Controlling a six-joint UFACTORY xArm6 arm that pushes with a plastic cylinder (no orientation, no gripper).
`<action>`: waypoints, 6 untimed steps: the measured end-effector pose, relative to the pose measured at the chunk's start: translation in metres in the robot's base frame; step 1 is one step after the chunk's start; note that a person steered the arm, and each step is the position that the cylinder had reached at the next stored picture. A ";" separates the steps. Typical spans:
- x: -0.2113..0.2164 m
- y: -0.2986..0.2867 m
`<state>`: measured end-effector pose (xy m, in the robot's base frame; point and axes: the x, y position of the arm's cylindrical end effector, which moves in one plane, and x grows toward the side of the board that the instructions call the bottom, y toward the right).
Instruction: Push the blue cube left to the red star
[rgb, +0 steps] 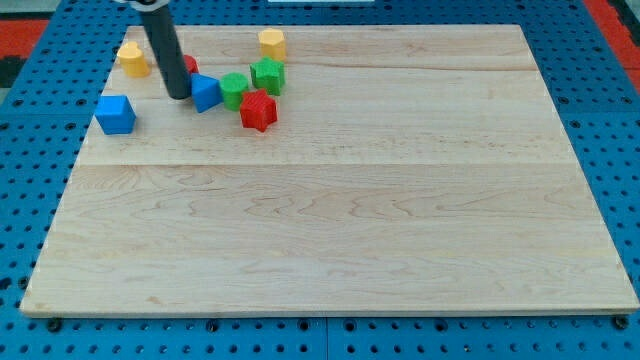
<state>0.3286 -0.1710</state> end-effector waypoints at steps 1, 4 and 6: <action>0.000 -0.037; 0.024 -0.133; 0.045 -0.064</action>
